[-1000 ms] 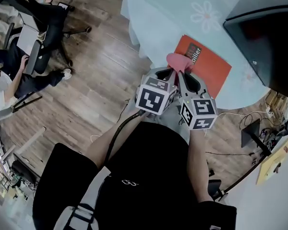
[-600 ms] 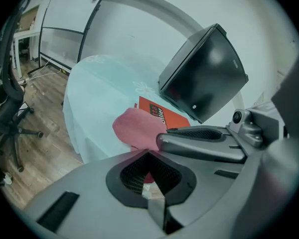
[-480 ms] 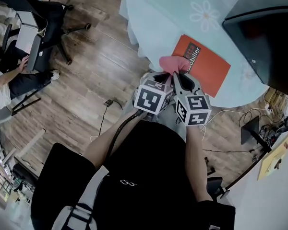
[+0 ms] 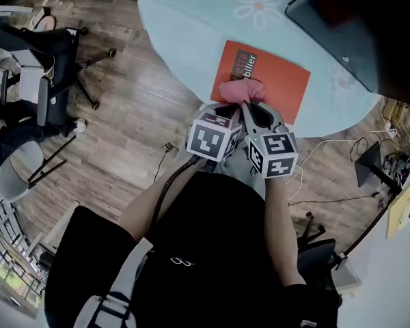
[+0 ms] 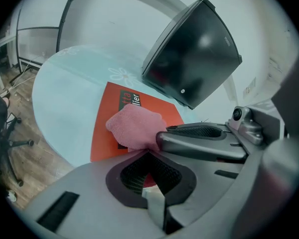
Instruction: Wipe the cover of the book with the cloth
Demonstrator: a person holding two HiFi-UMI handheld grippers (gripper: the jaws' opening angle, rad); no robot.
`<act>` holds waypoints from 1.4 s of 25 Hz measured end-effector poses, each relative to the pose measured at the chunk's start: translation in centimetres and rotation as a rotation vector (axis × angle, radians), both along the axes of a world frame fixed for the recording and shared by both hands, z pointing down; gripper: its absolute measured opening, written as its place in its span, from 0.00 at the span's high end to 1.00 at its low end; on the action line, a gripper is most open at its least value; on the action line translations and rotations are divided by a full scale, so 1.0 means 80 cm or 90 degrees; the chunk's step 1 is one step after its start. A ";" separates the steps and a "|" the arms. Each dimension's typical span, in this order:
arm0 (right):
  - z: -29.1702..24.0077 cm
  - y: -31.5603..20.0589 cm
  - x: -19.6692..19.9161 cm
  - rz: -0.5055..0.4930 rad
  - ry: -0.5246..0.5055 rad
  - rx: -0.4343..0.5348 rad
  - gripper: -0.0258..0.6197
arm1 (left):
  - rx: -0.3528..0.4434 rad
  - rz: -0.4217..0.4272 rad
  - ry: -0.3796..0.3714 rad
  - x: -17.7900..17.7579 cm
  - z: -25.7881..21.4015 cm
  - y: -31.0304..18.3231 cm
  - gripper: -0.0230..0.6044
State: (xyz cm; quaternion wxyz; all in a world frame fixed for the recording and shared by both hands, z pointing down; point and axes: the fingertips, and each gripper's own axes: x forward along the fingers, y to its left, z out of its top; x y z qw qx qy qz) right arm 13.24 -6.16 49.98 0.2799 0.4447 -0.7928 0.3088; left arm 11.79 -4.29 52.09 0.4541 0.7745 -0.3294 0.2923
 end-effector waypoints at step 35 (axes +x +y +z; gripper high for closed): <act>-0.086 -0.002 0.142 0.174 -0.082 0.110 0.90 | 0.148 0.040 0.156 0.135 -0.112 -0.046 0.94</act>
